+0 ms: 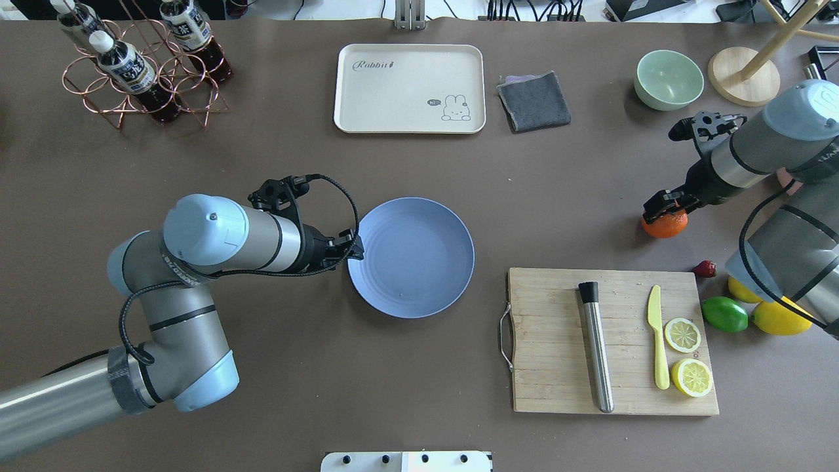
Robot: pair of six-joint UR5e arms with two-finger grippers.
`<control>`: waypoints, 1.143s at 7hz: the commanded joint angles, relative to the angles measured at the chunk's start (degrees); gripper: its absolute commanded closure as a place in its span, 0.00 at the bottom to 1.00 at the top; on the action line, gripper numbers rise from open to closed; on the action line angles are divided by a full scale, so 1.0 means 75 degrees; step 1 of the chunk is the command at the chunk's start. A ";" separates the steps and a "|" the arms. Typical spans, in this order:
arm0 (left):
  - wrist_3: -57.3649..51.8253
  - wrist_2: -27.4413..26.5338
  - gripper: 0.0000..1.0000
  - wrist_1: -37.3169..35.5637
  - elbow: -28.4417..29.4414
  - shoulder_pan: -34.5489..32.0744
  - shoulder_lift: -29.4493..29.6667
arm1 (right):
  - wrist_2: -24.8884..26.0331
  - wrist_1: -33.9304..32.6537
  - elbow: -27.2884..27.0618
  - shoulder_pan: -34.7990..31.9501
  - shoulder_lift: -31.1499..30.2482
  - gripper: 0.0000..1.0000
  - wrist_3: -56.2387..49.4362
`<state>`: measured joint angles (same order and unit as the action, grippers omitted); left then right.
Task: Pick orange to plate
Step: 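Lower the blue plate with the left gripper while the right gripper descends to the orange, then grasp and lift the orange with the right gripper while the left releases the plate, then carry the orange over the blue plate with the right gripper and lower it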
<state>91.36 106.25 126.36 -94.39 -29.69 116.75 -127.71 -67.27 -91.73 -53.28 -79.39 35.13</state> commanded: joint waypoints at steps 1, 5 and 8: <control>-0.0075 0.1481 0.04 -0.0558 -0.0584 -0.1261 -0.0132 | -0.0269 -0.0170 -0.0423 0.0304 0.1016 1.00 0.1772; -0.3888 0.3187 0.03 -0.0606 0.0031 -0.3445 -0.1351 | 0.2127 -0.1359 -0.0473 0.2750 0.3219 1.00 0.4418; -0.4411 0.3188 0.03 -0.0618 0.0363 -0.3741 -0.1317 | 0.2926 -0.1379 0.0674 0.3410 0.4280 1.00 0.5066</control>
<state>59.18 130.09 121.74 -92.18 -57.02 106.78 -108.78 -77.60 -89.61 -29.60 -49.37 72.12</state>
